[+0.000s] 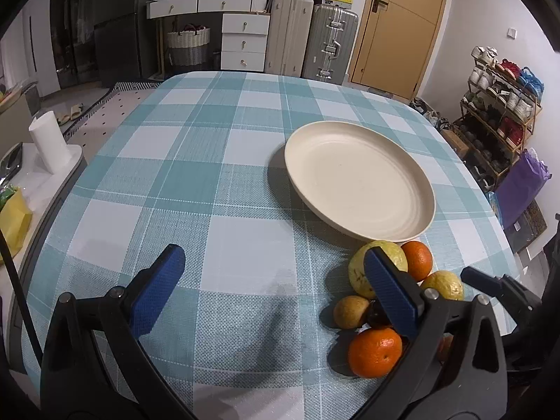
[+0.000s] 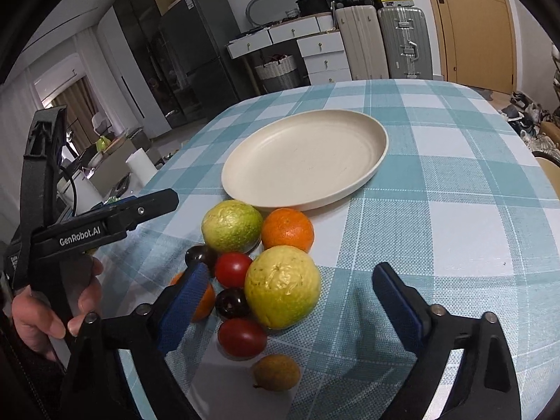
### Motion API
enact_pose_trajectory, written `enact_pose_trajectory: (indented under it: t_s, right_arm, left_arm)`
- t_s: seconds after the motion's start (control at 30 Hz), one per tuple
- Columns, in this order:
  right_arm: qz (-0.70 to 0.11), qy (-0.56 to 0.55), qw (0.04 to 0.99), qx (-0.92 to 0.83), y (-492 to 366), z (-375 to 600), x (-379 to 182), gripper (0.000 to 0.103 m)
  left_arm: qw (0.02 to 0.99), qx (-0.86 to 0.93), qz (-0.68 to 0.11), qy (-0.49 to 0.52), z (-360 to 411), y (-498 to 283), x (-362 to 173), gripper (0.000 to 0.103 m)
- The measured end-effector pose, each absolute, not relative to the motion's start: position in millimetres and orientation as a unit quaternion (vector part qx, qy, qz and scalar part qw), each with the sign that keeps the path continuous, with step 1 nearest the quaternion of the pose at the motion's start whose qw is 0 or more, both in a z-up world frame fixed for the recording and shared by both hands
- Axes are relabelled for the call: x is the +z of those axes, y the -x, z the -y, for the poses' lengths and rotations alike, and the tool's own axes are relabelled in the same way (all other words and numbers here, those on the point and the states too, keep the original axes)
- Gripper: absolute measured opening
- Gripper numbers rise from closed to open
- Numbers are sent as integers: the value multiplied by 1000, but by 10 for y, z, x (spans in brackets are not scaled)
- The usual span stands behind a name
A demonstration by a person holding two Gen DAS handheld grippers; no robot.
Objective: Organize fruits
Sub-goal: 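Lower the right gripper onto the large yellow-green citrus and close, then grasp the green lime with the left gripper while the right gripper lifts its citrus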
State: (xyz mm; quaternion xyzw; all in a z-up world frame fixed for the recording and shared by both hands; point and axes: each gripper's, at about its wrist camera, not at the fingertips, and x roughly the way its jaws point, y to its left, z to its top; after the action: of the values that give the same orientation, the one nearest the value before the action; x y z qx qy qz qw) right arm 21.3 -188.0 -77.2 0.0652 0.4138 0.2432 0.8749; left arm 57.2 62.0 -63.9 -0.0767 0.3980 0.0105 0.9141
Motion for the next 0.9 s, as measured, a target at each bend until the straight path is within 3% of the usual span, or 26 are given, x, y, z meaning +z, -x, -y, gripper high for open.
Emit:
enact_pose_trajectory:
  t_s: [0.17,0.23,0.27,0.9]
  right_arm:
    - [-443,-92,854,257,-267,1882,-873,71]
    - [-450,-94,850,258,-270,1873,-898,53]
    - [-452,-96,848,261,-271,1867,-908,49]
    - [-435,-108,854,264,-225,1951,-870,48]
  left_arm:
    - [913,9,-400,77,-642,-614,-660,102]
    - [912,3,-402,81,-649,-616,-668,102]
    - [909,-2,-407,86,-661,-629,-677,102]
    - [881,-77,-447,136,-550,-759,-762,102]
